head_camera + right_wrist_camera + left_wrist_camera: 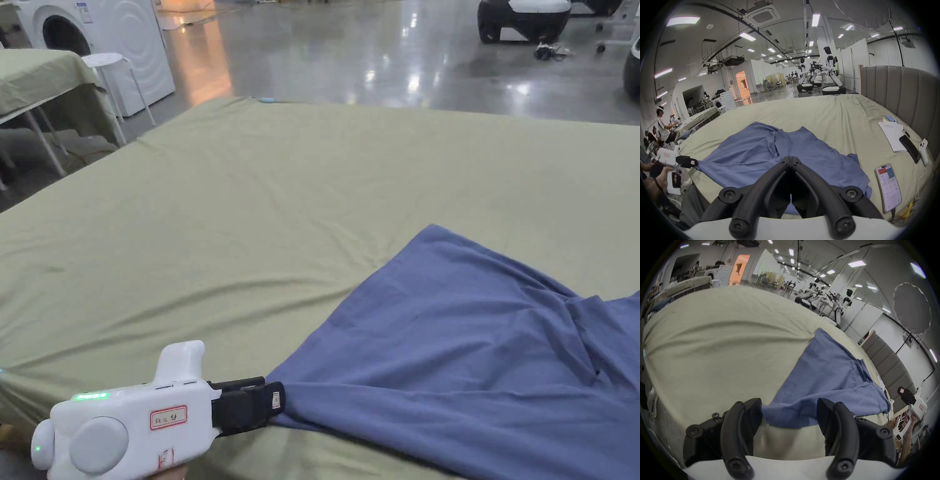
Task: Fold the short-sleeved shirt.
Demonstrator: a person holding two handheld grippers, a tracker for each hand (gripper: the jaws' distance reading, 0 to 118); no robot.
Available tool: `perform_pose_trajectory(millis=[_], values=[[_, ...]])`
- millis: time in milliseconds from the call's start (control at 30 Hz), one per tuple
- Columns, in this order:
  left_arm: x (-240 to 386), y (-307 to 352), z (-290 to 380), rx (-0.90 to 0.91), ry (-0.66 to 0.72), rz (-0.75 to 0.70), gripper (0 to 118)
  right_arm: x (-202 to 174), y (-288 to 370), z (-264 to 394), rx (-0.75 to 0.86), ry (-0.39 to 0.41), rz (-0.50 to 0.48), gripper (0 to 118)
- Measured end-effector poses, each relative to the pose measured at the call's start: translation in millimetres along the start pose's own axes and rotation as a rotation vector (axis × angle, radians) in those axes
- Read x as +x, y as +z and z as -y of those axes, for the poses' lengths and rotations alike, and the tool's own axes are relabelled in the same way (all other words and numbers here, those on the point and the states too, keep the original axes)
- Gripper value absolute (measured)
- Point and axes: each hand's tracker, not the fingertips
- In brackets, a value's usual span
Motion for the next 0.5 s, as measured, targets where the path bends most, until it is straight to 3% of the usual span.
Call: perform_pose_trajectory(millis=[67, 133, 200, 300, 400, 433, 467, 500], values=[[0, -2, -3, 0.009, -0.025, -0.054, 26, 1, 2, 1, -0.006, 0.022, 0.011, 0], [3, -1, -9, -0.001, -0.044, -0.108, 22, 2, 6, 1, -0.005, 0.028, 0.023, 0], [4, -3, -8, -0.029, 0.009, -0.024, 12, 6, 7, 1, -0.003, 0.014, 0.025, 0], [21, -10, -1, -0.021, -0.116, -0.086, 9, 10, 6, -2, 0.001, -0.006, 0.033, 0], [29, -19, 0, -0.055, -0.077, -0.019, 9, 18, -3, -17, 0.006, -0.001, 0.045, 0], [29, -24, 0, -0.062, -0.065, -0.016, 8, 25, -11, -27, -0.004, -0.003, 0.037, 6], [31, -24, -1, -0.064, -0.062, -0.020, 8, 33, -22, -38, -0.071, -0.014, -0.008, 27], [30, -26, -2, -0.067, -0.058, -0.018, 8, 41, -35, -50, -0.101, -0.012, -0.023, 67]])
